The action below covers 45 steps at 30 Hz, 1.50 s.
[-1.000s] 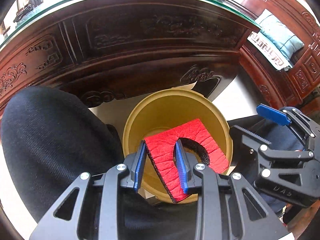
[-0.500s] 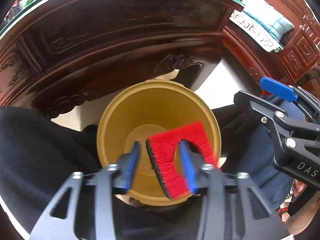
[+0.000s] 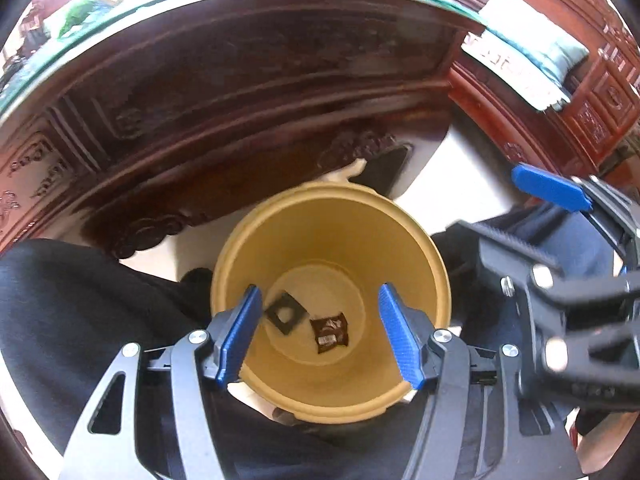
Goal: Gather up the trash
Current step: 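Raise both open tools from the bin back over the table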
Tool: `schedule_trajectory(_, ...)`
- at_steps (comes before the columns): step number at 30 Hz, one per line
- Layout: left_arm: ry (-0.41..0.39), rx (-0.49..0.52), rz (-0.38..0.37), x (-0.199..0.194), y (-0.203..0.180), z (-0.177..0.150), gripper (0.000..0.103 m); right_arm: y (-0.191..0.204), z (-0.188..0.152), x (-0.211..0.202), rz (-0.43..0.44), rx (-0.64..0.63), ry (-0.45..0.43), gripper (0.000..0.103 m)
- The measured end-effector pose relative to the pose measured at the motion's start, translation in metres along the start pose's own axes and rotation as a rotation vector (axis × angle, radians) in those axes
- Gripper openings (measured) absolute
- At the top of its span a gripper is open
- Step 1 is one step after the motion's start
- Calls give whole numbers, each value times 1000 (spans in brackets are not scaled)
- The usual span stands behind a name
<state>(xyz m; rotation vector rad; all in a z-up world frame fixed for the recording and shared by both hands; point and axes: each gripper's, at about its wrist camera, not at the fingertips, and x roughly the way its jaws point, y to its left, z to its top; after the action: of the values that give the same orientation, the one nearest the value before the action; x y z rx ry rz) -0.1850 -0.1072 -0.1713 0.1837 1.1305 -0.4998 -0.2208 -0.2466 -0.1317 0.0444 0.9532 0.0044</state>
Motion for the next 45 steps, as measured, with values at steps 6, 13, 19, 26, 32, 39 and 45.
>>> schedule_trajectory(6, -118, -47, 97, -31, 16, 14, 79, 11, 23, -17, -154, 9, -129, 94)
schedule_trajectory(13, -273, -149, 174, -78, 48, 43, 99, 24, 68, -39, -38, 40, -246, 94)
schedule_trajectory(19, -480, -220, 229, -110, 81, 62, 99, 37, 113, -45, 95, 34, -296, 95)
schedule_trajectory(26, -562, -340, 202, -139, 128, 93, 99, 59, 167, -25, 94, -15, -253, 95)
schedule_trajectory(32, -525, -342, 310, -136, 151, 129, 99, 82, 193, -8, 76, -84, -255, 95)
schedule_trajectory(39, -574, -341, 346, -134, 172, 146, 99, 98, 214, 5, 22, -139, -318, 69)
schedule_trajectory(45, -615, -355, 374, -134, 190, 159, 85, 99, 240, 27, 108, -131, -299, 64)
